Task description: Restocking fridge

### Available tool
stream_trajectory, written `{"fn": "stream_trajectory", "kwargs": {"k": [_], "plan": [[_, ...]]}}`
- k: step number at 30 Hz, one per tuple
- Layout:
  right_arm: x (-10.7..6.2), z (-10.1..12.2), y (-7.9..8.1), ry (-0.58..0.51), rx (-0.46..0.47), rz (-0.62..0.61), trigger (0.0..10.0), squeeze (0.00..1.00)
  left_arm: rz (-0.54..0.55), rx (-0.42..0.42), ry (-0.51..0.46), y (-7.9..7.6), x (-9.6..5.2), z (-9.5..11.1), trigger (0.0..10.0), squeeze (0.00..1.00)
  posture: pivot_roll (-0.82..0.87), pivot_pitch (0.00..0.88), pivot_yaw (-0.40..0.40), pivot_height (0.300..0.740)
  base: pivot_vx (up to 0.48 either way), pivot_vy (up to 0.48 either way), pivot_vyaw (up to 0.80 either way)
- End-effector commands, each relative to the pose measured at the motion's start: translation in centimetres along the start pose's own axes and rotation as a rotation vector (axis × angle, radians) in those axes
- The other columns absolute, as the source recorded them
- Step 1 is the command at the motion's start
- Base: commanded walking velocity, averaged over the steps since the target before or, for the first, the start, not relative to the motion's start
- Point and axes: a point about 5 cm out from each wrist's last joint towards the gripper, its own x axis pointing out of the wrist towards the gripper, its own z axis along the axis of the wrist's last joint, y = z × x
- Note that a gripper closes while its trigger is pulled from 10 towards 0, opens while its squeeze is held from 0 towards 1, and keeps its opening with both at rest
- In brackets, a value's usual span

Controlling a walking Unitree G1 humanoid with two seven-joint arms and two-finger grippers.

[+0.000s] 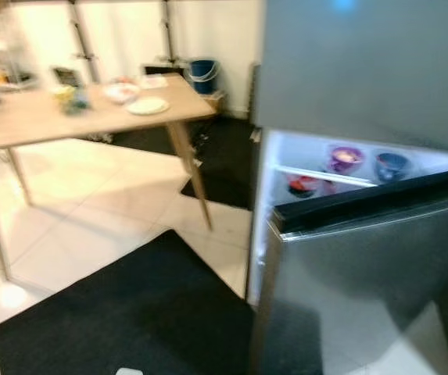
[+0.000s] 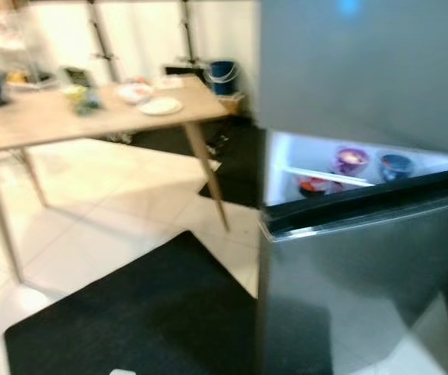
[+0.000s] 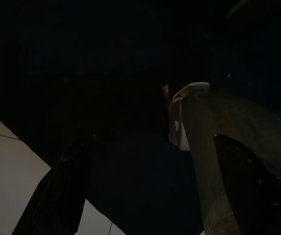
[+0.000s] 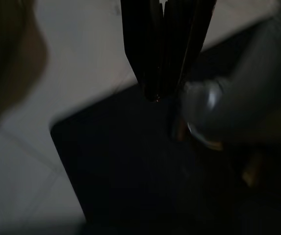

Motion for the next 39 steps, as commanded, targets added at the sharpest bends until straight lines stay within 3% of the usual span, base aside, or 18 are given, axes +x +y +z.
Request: {"fn": "stream_trajectory", "kwargs": {"k": [1,9,15,16,18,26,28,33,39], "plan": [[-0.3,-1.0,-0.5,0.028,0.03,-0.023,10.0,0.0,-0.029,-0.003,0.079,-0.9,-0.2,-2.0,10.0,0.0,-0.06,0.0,-0.004,0.74,0.0,0.0,0.0],[-0.4,0.4,-1.7,-0.043,0.118,-0.102,10.0,0.0,-0.03,-0.004,0.078,-0.9,-0.2,-2.0,10.0,0.0,-0.06,0.0,-0.005,0.74,0.0,0.0,0.0],[-0.7,4.3,-2.8,-0.298,0.398,-0.084,10.0,0.0,-0.03,-0.004,0.079,-0.9,-0.2,-2.0,10.0,0.0,-0.06,0.0,-0.003,0.74,0.0,0.0,0.0],[-0.7,4.3,-2.8,-0.298,0.398,-0.084,10.0,0.0,-0.03,-0.004,0.079,-0.9,-0.2,-2.0,10.0,0.0,-0.06,0.0,-0.003,0.74,0.0,0.0,0.0],[-0.8,6.4,-2.8,-0.408,0.436,-0.005,10.0,0.0,-0.031,-0.001,0.079,-0.8,-0.2,-2.0,10.0,0.0,-0.06,0.0,-0.003,0.74,0.0,0.0,0.0],[-1.5,10.3,-2.8,-0.577,0.442,0.109,10.0,0.0,-0.032,-0.001,0.077,-0.8,-0.2,-2.0,10.0,0.0,-0.06,0.004,-0.004,0.74,0.0,0.0,0.0],[-2.0,12.6,-2.4,-0.668,0.418,0.201,10.0,0.0,-0.033,-0.001,0.079,-0.8,-0.2,-2.1,10.0,0.0,-0.06,0.008,-0.003,0.74,0.0,0.0,0.0],[-2.3,14.2,-2.1,-0.728,0.39,0.255,10.0,0.0,-0.033,-0.001,0.081,-0.8,-0.3,-2.2,10.0,0.0,-0.06,0.014,-0.003,0.74,0.0,0.0,0.0],[-3.3,18.4,-0.9,-0.834,0.299,0.329,10.0,0.0,-0.033,0.003,0.088,-0.7,-0.4,-2.5,10.0,0.0,-0.05,0.032,-0.001,0.74,0.0,0.0,0.0]]}}
